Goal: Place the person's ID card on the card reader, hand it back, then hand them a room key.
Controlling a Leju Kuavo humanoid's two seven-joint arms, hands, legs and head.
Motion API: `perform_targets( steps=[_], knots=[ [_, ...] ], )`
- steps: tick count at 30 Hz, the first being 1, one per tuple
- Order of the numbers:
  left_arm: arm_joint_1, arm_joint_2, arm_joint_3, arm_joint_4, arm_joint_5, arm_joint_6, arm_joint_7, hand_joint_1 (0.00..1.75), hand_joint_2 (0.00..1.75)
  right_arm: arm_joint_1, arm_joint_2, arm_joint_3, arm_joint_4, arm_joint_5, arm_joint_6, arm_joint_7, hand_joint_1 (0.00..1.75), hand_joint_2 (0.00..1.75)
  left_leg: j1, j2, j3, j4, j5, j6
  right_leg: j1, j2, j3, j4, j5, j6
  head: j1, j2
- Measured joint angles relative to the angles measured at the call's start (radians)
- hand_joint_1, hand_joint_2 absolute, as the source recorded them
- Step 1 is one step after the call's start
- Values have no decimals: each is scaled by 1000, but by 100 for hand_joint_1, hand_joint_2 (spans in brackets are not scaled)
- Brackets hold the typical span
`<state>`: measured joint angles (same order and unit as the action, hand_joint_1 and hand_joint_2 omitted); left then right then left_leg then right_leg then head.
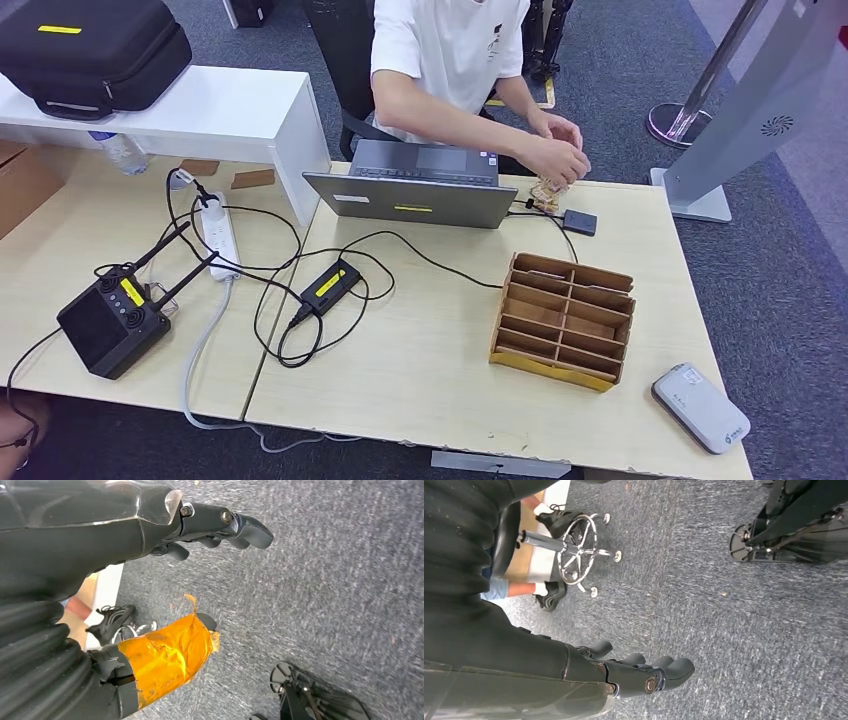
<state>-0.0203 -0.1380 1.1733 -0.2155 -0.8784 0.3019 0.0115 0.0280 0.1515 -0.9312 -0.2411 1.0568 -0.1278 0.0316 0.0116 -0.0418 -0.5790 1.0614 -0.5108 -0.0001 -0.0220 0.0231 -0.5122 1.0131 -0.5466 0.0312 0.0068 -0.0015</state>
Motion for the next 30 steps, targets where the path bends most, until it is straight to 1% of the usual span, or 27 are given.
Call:
perform_targets(
  steps=[15, 18, 19, 22, 23, 24, 28, 30],
  knots=[
    [49, 40, -330, -43, 256, -86, -2, 0, 175, 33, -39, 262, -43, -307, 36, -7, 0, 175, 0, 0, 0, 0, 0, 0, 0, 0, 0, 0, 0, 0, 0, 0],
    [59, 48, -398, -51, 308, -104, -2, 0, 175, 40, -48, 316, -52, -369, 43, -10, 0, 44, 0, 0, 0, 0, 0, 0, 0, 0, 0, 0, 0, 0, 0, 0],
    [62, 51, -420, -54, 324, -109, -2, 8, 175, 42, -51, 333, -54, -390, 45, -11, 38, 0, 0, 0, 0, 0, 0, 0, 0, 0, 0, 0, 0, 0, 0, 0],
    [71, 57, -482, -61, 373, -126, -3, 139, 175, 49, -59, 381, -62, -448, 52, -13, 169, 0, 0, 0, 0, 0, 0, 0, 0, 0, 0, 0, 0, 0, 0, 0],
    [74, 60, -504, -64, 391, -132, -3, 175, 175, 51, -61, 399, -64, -469, 55, -13, 175, 0, 0, 0, 0, 0, 0, 0, 0, 0, 0, 0, 0, 0, 0, 0],
    [77, 62, -527, -66, 408, -138, -3, 175, 175, 53, -64, 416, -67, -490, 58, -14, 175, 0, 0, 0, 0, 0, 0, 0, 0, 0, 0, 0, 0, 0, 0, 0],
    [90, 72, -613, -78, 474, -160, -4, 175, 0, 62, -74, 485, -78, -569, 66, -15, 175, 0, 0, 0, 0, 0, 0, 0, 0, 0, -1, 0, 0, 0, 0, 0],
    [96, 77, -657, -83, 508, -171, -5, 175, 0, 66, -80, 519, -83, -608, 72, -16, 175, 0, 0, 0, 0, 0, 0, 0, 0, 0, -1, 0, 0, 0, 0, 0]
  ],
)
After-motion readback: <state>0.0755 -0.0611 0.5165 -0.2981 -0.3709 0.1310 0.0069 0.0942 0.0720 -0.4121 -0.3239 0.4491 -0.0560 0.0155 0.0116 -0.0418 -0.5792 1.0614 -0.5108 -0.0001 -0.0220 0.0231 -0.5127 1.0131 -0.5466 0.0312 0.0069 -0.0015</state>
